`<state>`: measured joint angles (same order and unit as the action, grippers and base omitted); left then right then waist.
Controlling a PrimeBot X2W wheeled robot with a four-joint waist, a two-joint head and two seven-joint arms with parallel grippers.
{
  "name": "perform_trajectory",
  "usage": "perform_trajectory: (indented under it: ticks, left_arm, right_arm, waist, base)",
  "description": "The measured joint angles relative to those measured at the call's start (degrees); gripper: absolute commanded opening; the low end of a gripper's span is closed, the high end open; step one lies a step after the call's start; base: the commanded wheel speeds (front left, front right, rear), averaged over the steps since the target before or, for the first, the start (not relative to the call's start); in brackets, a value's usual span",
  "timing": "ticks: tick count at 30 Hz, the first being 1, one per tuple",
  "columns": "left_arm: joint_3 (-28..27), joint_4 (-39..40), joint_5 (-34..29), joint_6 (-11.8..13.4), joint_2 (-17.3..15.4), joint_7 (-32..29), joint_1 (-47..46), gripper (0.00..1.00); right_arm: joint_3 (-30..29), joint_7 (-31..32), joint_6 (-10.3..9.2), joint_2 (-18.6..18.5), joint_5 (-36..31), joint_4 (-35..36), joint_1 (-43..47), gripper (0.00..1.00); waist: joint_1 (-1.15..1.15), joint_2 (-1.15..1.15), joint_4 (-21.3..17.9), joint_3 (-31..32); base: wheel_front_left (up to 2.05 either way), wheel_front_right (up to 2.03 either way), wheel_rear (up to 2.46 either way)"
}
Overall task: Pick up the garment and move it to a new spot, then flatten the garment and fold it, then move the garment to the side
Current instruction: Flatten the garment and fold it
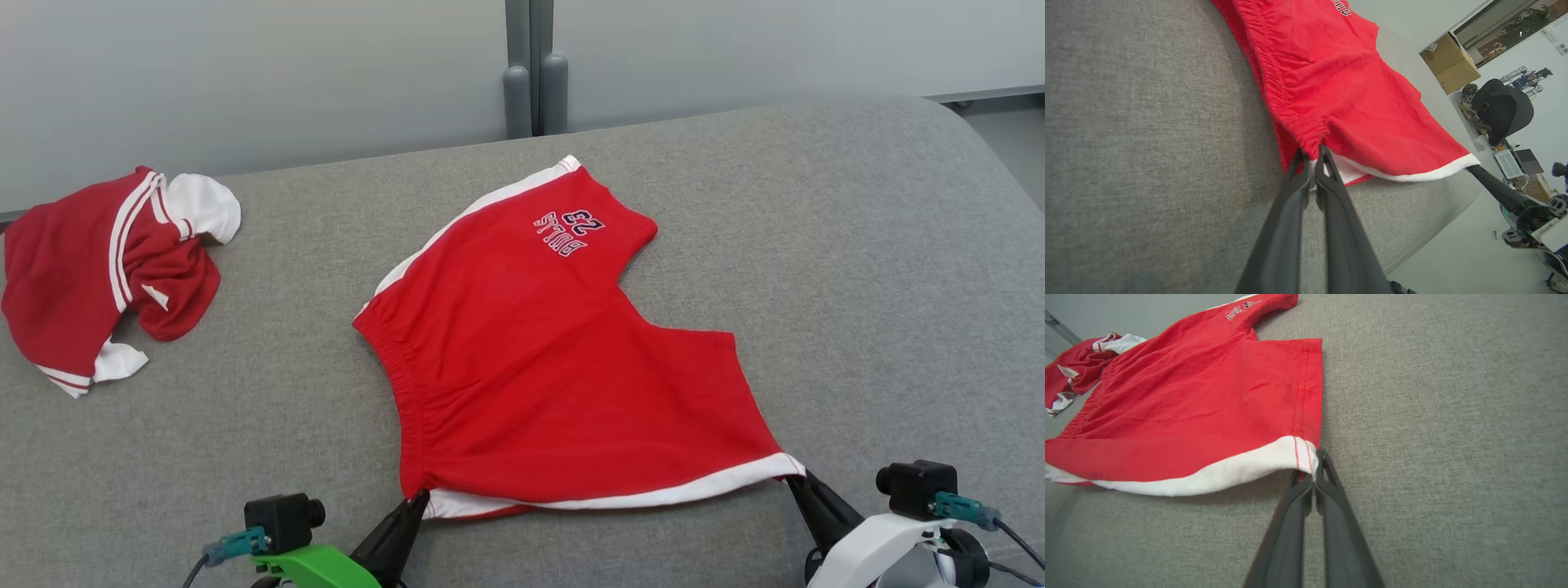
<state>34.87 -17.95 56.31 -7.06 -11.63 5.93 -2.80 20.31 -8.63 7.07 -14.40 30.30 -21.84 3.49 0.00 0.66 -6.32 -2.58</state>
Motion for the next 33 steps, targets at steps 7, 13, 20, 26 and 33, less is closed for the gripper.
perform_trajectory:
  ticks: [7,13,20,26,33]
  left_arm:
    - [0.8,0.7,1.0,0.0,-1.1,-0.4,0.6,0.00]
    - [2.2,1.0,1.6,0.0,-2.0,-0.6,1.5,0.00]
    - [3.1,-0.1,1.2,0.0,-2.3,-0.6,1.7,1.00]
    - [3.9,-0.6,-0.3,0.0,-3.0,-0.3,1.7,1.00]
    - [3.7,0.0,-0.6,0.0,-3.8,0.8,1.7,1.00]
  right_arm:
    - [0.8,-0.7,0.01,0.1,0.5,-1.8,0.0,0.00]
    - [1.0,-1.3,0.05,0.1,0.6,-3.3,0.0,0.00]
    - [1.2,-2.3,0.05,0.2,0.5,-5.2,-0.1,0.90]
    - [1.8,-3.0,0.05,0.4,0.3,-5.9,-0.1,1.00]
    - [1.9,-3.9,0.05,-0.3,-0.6,-5.9,0.4,1.00]
  waist:
    - [0.00,0.00,0.1,0.1]
    - [0.00,0.00,0.4,0.3]
    - [0.00,0.00,0.5,0.6]
    - [0.00,0.00,0.5,0.7]
    - [0.00,0.00,0.5,0.6]
  base:
    - [0.00,0.00,0.00]
    - [0.00,0.00,0.00]
    - [0.00,0.00,0.00]
    - [0.00,0.00,0.00]
    - [0.00,0.00,0.00]
